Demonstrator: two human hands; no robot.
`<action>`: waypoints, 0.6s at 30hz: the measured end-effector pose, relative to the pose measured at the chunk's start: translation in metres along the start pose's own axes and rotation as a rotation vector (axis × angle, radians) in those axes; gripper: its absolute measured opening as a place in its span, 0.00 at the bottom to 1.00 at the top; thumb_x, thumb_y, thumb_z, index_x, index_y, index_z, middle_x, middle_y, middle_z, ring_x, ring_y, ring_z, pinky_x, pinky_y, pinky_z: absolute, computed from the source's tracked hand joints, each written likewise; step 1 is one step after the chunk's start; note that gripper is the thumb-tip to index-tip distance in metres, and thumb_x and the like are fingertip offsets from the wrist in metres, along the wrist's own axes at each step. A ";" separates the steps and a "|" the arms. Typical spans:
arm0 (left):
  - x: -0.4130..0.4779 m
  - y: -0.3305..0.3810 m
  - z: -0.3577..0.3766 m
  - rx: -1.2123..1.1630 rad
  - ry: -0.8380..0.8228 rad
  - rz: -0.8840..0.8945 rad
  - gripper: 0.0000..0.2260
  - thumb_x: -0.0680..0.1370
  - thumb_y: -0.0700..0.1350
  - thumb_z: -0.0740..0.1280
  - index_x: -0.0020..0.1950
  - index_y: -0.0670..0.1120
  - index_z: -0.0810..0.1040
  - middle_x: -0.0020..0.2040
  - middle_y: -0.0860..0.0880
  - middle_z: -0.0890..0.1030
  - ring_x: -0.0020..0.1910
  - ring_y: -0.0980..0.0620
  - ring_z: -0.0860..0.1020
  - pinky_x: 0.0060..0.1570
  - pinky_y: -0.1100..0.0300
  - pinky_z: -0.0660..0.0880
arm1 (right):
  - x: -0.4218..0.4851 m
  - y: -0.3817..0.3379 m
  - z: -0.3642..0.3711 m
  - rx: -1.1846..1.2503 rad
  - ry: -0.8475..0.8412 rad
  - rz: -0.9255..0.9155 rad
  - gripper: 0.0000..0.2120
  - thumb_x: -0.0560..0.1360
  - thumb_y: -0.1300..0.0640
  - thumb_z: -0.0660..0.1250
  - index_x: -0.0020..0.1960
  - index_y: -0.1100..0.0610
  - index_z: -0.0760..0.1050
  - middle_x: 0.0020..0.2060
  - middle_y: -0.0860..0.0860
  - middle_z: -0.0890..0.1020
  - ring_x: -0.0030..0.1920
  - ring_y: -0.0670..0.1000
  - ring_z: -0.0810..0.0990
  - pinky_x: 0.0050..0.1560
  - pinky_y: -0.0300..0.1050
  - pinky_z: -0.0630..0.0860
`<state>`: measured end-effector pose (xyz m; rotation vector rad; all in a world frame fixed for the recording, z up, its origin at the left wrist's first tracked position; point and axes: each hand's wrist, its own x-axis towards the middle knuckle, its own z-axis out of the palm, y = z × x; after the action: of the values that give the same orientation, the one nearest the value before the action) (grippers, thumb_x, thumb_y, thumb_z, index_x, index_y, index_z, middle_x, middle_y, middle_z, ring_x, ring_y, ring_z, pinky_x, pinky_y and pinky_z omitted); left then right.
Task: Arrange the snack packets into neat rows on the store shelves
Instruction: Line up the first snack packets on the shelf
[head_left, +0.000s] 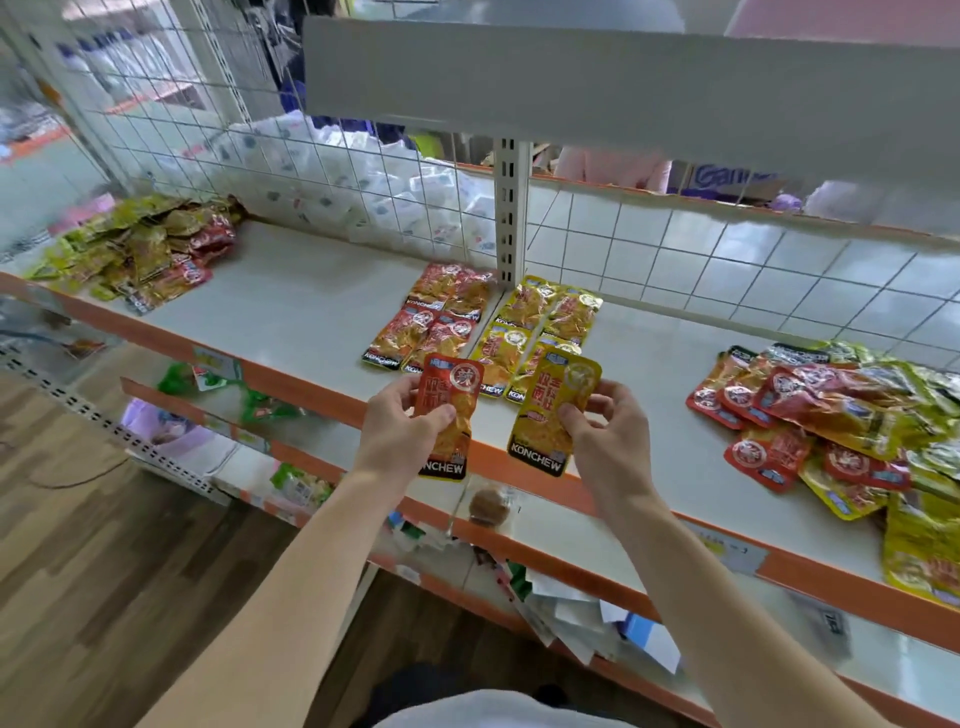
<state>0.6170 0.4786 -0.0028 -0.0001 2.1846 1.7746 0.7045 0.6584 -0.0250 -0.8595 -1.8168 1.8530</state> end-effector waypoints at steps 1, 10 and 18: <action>0.004 0.000 -0.002 0.000 0.007 0.015 0.12 0.76 0.42 0.73 0.56 0.55 0.78 0.54 0.49 0.83 0.53 0.47 0.82 0.55 0.45 0.81 | 0.002 0.000 0.003 -0.004 0.006 0.001 0.11 0.78 0.63 0.70 0.58 0.55 0.74 0.49 0.49 0.81 0.48 0.50 0.83 0.45 0.50 0.84; 0.073 0.003 -0.029 0.036 -0.109 0.209 0.24 0.78 0.36 0.69 0.62 0.64 0.70 0.63 0.44 0.77 0.55 0.45 0.81 0.44 0.49 0.84 | 0.026 0.002 0.049 -0.129 0.062 -0.074 0.13 0.78 0.63 0.70 0.61 0.55 0.73 0.50 0.48 0.81 0.48 0.49 0.83 0.45 0.46 0.83; 0.133 -0.004 -0.055 0.146 -0.292 0.263 0.18 0.77 0.35 0.71 0.63 0.50 0.74 0.59 0.46 0.80 0.54 0.49 0.82 0.46 0.59 0.83 | 0.033 0.015 0.105 -0.352 0.150 -0.220 0.17 0.77 0.64 0.71 0.61 0.53 0.71 0.45 0.45 0.81 0.45 0.44 0.81 0.41 0.33 0.79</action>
<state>0.4782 0.4517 -0.0303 0.5678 2.1668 1.6147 0.6124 0.6018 -0.0483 -0.8492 -2.0785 1.3216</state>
